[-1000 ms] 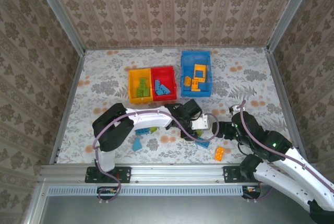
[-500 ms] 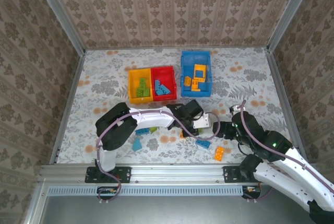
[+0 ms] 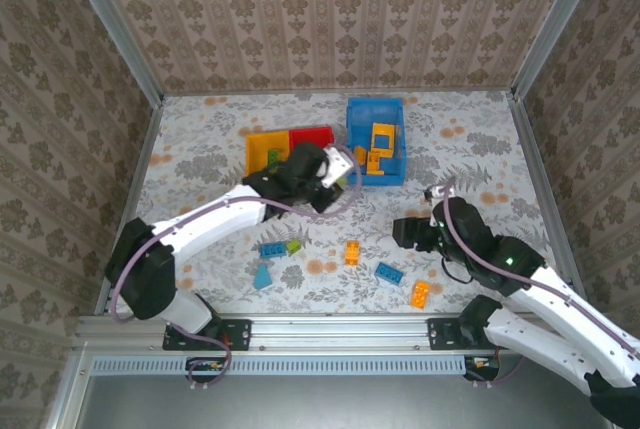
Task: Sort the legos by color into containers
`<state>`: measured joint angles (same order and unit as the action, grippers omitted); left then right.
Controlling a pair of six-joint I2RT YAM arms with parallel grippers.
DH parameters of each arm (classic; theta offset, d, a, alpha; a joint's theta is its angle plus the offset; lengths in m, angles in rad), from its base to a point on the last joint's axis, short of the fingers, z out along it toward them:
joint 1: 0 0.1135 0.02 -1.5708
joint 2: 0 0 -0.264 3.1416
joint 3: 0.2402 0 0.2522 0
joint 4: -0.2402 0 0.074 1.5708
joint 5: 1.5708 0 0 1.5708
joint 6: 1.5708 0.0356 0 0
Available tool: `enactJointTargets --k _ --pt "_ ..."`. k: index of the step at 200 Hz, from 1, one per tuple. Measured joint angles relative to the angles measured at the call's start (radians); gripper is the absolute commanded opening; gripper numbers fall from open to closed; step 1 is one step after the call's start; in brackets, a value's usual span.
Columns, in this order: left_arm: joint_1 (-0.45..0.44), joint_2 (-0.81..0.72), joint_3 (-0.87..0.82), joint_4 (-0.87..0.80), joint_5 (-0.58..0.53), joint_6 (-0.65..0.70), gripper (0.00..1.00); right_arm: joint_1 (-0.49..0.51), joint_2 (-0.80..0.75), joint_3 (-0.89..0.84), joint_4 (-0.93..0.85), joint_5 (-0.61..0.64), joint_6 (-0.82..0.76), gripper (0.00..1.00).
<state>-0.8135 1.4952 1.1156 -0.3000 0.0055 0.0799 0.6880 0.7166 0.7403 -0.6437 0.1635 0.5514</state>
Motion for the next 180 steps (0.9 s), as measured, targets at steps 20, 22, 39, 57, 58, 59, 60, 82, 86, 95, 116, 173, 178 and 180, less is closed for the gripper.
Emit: enactJointTargets --k 20,22,39,57,58,59,60,82,86,95,116,173,178,180 --pt "0.123 -0.023 -0.011 -0.047 -0.042 -0.079 0.19 0.002 0.099 0.008 0.117 -0.051 -0.05 0.77" --pt "0.137 -0.023 -0.011 -0.053 -0.048 -0.087 0.19 0.003 0.113 0.011 0.13 -0.056 -0.055 0.77" --pt "0.234 -0.01 0.002 -0.121 -0.09 -0.146 0.19 0.005 0.222 0.044 0.22 -0.093 -0.094 0.77" --pt "0.32 0.048 0.065 -0.205 -0.124 -0.207 0.19 0.007 0.332 0.095 0.301 -0.121 -0.131 0.77" --pt "0.323 0.051 0.068 -0.207 -0.124 -0.209 0.19 0.008 0.339 0.098 0.306 -0.122 -0.133 0.77" --pt "0.326 0.055 0.071 -0.209 -0.126 -0.21 0.19 0.008 0.343 0.1 0.309 -0.122 -0.134 0.77" --pt "0.333 0.062 0.078 -0.214 -0.129 -0.214 0.19 0.008 0.351 0.105 0.315 -0.124 -0.136 0.77" --pt "0.404 0.173 0.195 -0.272 -0.146 -0.258 0.2 0.009 0.435 0.155 0.388 -0.145 -0.163 0.77" --pt "0.413 0.193 0.217 -0.281 -0.149 -0.264 0.2 0.009 0.444 0.162 0.395 -0.147 -0.165 0.77" --pt "0.431 0.25 0.277 -0.305 -0.157 -0.277 0.2 0.009 0.466 0.175 0.414 -0.152 -0.17 0.77" --pt "0.456 0.376 0.409 -0.351 -0.166 -0.3 0.21 0.009 0.491 0.183 0.438 -0.161 -0.18 0.77" --pt "0.462 0.568 0.565 -0.432 -0.175 -0.32 0.34 0.008 0.493 0.183 0.438 -0.171 -0.183 0.78" --pt "0.462 0.575 0.569 -0.434 -0.175 -0.322 0.4 0.007 0.492 0.183 0.438 -0.172 -0.183 0.78" --pt "0.462 0.578 0.571 -0.434 -0.175 -0.322 0.43 0.007 0.492 0.183 0.438 -0.172 -0.183 0.78"
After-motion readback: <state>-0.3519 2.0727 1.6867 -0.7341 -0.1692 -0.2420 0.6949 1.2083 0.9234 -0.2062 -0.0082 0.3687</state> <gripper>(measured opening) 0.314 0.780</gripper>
